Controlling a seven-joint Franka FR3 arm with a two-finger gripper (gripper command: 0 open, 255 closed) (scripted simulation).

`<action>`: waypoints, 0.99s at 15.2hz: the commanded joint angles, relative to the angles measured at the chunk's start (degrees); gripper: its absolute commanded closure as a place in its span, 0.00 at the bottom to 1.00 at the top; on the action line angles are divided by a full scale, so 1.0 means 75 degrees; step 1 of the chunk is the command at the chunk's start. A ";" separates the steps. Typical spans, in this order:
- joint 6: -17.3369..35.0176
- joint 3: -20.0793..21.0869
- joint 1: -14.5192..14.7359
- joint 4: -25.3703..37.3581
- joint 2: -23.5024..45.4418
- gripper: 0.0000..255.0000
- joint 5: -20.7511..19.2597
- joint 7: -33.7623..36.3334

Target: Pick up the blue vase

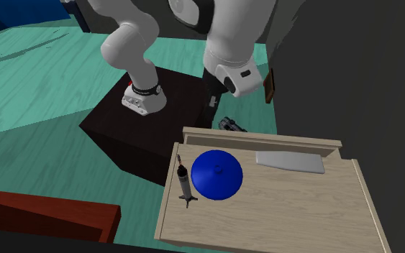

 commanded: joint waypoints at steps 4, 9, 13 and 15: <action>0.0519 -0.0516 -0.0051 0.0968 0.1470 0.00 0.0239 -0.0884; 0.0851 -0.0866 -0.0229 0.2122 0.3020 0.00 0.0762 -0.1807; 0.1009 -0.0926 -0.0407 0.2689 0.3801 0.00 0.1081 -0.2230; 0.1199 -0.0919 -0.0418 0.2571 0.3880 0.00 0.1118 -0.2248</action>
